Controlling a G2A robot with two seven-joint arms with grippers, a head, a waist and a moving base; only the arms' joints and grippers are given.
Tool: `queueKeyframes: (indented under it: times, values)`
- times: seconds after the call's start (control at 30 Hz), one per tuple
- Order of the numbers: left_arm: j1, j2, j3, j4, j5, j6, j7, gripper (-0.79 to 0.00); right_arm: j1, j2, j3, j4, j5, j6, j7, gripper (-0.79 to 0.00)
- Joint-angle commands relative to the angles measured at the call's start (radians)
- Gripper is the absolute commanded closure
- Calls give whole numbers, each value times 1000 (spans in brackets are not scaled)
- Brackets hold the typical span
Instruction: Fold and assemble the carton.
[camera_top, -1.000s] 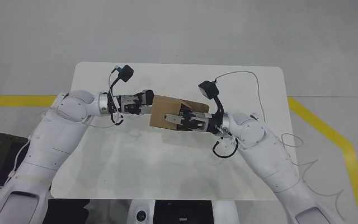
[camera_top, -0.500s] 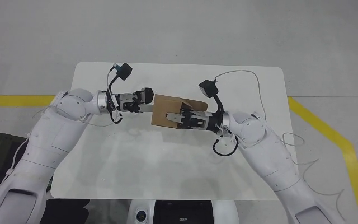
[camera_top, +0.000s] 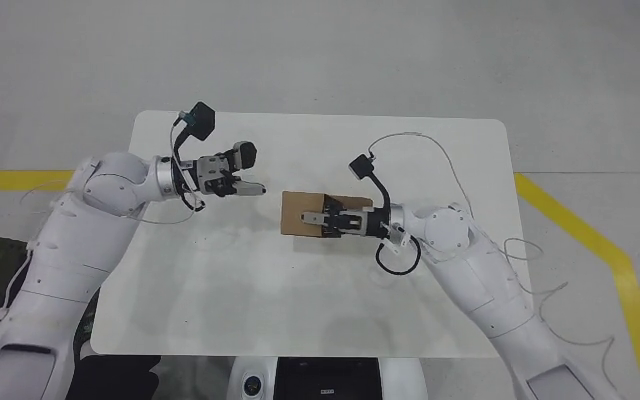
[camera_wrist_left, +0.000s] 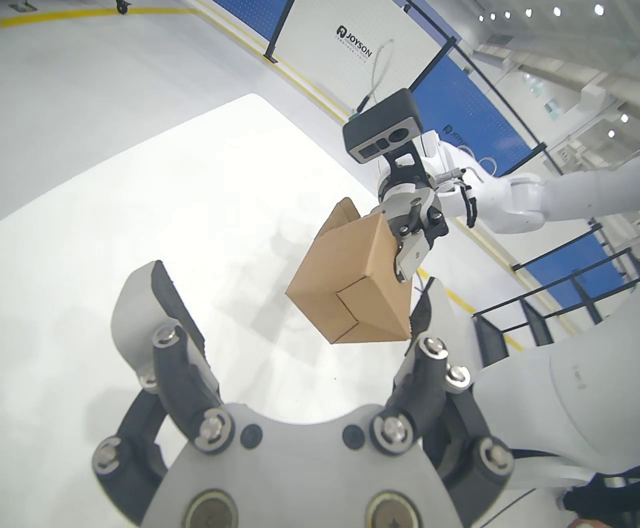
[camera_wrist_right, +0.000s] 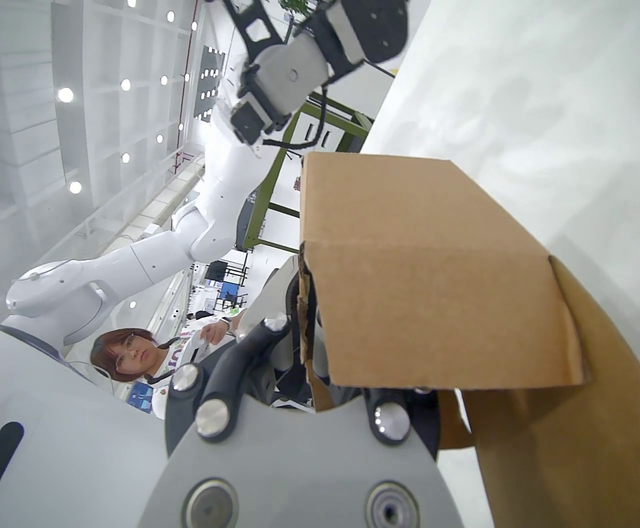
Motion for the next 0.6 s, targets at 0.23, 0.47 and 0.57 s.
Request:
queueKeyframes:
  times: [0.23, 0.47, 0.57]
  values:
    - [99, -4, -26, -132, 440, -37, 253, -785, 55, -21, -57, 155, 28, 34, 54, 0]
    - [133, -9, -6, -143, 737, -37, 484, -785, 94, -41, -92, 253, 49, 22, 61, -502]
    - [129, -12, 15, -136, 852, -37, 579, -785, 103, -47, -98, 271, 49, 9, 50, -785]
